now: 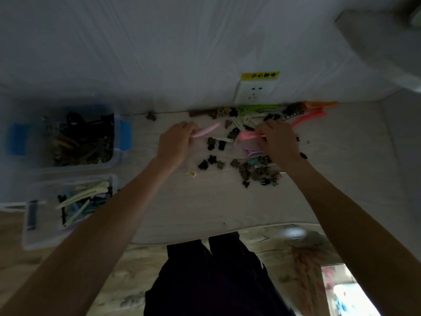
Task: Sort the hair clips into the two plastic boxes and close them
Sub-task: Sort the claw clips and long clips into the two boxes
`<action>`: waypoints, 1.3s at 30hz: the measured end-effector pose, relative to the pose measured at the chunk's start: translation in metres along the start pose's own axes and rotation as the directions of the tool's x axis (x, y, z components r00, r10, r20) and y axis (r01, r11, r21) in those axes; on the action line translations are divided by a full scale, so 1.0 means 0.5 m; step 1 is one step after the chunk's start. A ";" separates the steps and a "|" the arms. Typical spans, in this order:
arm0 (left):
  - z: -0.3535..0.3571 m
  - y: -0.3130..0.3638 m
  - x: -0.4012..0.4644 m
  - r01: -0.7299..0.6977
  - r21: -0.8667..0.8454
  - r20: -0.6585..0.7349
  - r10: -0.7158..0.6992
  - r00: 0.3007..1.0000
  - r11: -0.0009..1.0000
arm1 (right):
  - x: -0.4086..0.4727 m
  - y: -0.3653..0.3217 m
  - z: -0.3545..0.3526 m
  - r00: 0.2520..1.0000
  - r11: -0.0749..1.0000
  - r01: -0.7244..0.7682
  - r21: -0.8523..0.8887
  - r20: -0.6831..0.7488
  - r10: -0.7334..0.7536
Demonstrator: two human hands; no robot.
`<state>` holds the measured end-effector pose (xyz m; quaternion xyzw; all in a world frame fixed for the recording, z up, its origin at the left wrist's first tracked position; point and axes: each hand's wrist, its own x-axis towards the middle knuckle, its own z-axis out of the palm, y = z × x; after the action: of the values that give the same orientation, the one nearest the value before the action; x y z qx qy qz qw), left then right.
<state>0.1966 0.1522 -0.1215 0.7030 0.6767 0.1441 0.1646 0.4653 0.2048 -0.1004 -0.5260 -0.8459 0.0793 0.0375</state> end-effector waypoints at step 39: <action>0.030 0.129 0.011 -0.038 -0.053 0.175 0.046 0.984 0.998 | 0.097 0.037 0.019 0.998 0.998 -0.049 -0.040 0.034 0.050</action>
<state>0.2615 0.1550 -0.1077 0.7228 0.6408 0.1016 0.2378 0.4589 0.2553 -0.1138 -0.5461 -0.8345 0.0726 0.0103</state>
